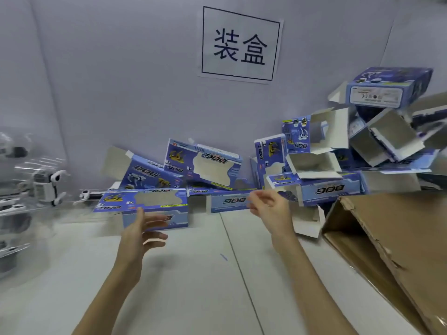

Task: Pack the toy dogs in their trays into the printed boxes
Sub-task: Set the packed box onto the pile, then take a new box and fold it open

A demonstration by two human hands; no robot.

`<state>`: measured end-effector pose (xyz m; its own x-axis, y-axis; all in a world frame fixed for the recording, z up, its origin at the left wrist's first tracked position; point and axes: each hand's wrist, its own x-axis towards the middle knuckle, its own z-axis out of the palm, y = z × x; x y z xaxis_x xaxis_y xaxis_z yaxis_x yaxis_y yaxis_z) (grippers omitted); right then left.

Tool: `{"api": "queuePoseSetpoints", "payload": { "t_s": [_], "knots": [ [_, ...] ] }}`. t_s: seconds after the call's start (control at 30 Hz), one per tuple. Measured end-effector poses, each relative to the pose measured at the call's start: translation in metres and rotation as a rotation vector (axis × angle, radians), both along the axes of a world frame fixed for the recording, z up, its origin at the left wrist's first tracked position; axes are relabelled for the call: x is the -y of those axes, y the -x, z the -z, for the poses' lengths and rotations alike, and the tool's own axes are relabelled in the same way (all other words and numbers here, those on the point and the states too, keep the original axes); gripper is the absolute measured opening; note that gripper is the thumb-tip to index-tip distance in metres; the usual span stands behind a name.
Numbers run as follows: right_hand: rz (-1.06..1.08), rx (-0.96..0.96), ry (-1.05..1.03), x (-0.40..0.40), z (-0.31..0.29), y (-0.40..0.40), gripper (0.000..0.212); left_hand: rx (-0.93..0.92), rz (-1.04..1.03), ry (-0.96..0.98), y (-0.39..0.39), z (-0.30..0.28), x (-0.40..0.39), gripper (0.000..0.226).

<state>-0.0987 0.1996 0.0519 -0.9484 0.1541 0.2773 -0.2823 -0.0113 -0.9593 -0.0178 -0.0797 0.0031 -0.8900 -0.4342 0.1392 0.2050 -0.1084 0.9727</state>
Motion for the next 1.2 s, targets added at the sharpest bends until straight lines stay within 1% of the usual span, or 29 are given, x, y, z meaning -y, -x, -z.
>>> {"api": "queuePoseSetpoints", "payload": {
  "t_s": [0.03, 0.1, 0.13, 0.2, 0.23, 0.27, 0.3, 0.37, 0.43, 0.47, 0.53, 0.6, 0.67, 0.73, 0.8, 0.87, 0.93, 0.97, 1.03, 1.07, 1.1, 1.13, 1.2],
  "knots": [
    [-0.049, -0.002, -0.118, 0.017, 0.007, -0.002, 0.003, 0.013, -0.041, 0.034, 0.0, 0.001, -0.001, 0.058],
    [-0.136, -0.012, -0.368, 0.051, 0.023, -0.006, 0.01, 0.03, -0.143, 0.137, 0.0, 0.005, -0.002, 0.041],
    [-0.18, -0.018, -0.488, 0.068, 0.031, -0.009, 0.018, 0.035, -0.195, 0.202, 0.001, 0.008, -0.001, 0.031],
    [-0.253, -0.082, -0.676, 0.096, 0.044, -0.011, 0.048, 0.058, -0.287, 0.311, 0.001, 0.013, 0.003, 0.012],
    [-0.271, -0.135, -0.754, 0.108, 0.047, -0.01, 0.063, 0.079, -0.322, 0.34, 0.002, 0.016, 0.005, 0.009],
    [-0.271, -0.182, -0.834, 0.119, 0.049, -0.007, 0.076, 0.105, -0.351, 0.352, 0.004, 0.018, 0.007, 0.011],
    [-0.261, -0.214, -0.912, 0.128, 0.048, -0.001, 0.084, 0.129, -0.373, 0.347, 0.006, 0.02, 0.009, 0.013],
    [-0.242, -0.205, -1.048, 0.145, 0.044, 0.013, 0.092, 0.169, -0.387, 0.298, 0.008, 0.022, 0.011, 0.016],
    [-0.278, -0.15, -1.116, 0.155, 0.044, 0.028, 0.091, 0.204, -0.367, 0.236, 0.009, 0.023, 0.013, 0.018],
    [-0.324, -0.125, -1.107, 0.158, 0.045, 0.033, 0.086, 0.217, -0.352, 0.203, 0.01, 0.024, 0.014, 0.019],
    [-0.367, -0.129, -1.008, 0.16, 0.052, 0.039, 0.073, 0.233, -0.311, 0.129, 0.01, 0.024, 0.016, 0.024],
    [-0.284, -0.196, -0.93, 0.162, 0.06, 0.039, 0.058, 0.243, -0.259, 0.038, 0.01, 0.023, 0.018, 0.034],
    [-0.211, -0.258, -0.924, 0.163, 0.065, 0.033, 0.049, 0.231, -0.207, -0.087, 0.011, 0.022, 0.019, 0.049],
    [-0.183, -0.342, -0.872, 0.16, 0.067, 0.022, 0.048, 0.198, -0.174, -0.188, 0.01, 0.019, 0.019, 0.072],
    [-0.165, -0.435, -0.793, 0.153, 0.068, 0.01, 0.049, 0.168, -0.156, -0.235, 0.011, 0.016, 0.019, 0.099],
    [-0.139, -0.525, -0.834, 0.147, 0.07, -0.002, 0.052, 0.098, -0.172, -0.282, 0.008, 0.009, 0.019, 0.115],
    [-0.129, -0.662, -0.913, 0.143, 0.068, -0.016, 0.053, -0.017, -0.24, -0.298, 0.003, 0.003, 0.02, 0.119],
    [-0.144, -0.76, -0.929, 0.142, 0.065, -0.022, 0.052, -0.055, -0.278, -0.268, 0.001, 0.001, 0.021, 0.118],
    [-0.182, -0.946, -0.894, 0.139, 0.062, -0.03, 0.043, -0.081, -0.317, -0.202, -0.002, 0.001, 0.025, 0.113],
    [-0.206, -0.962, -0.843, 0.137, 0.059, -0.033, 0.037, -0.076, -0.299, -0.192, -0.003, 0.001, 0.027, 0.112],
    [-0.225, -0.917, -0.755, 0.135, 0.056, -0.034, 0.034, -0.067, -0.257, -0.188, -0.004, 0.001, 0.028, 0.109],
    [-0.231, -0.831, -0.635, 0.132, 0.053, -0.035, 0.032, -0.068, -0.2, -0.177, -0.004, -0.001, 0.029, 0.103],
    [-0.152, -0.653, -0.378, 0.123, 0.041, -0.034, 0.023, -0.112, -0.055, -0.144, -0.005, -0.005, 0.028, 0.095]
  ]
}}
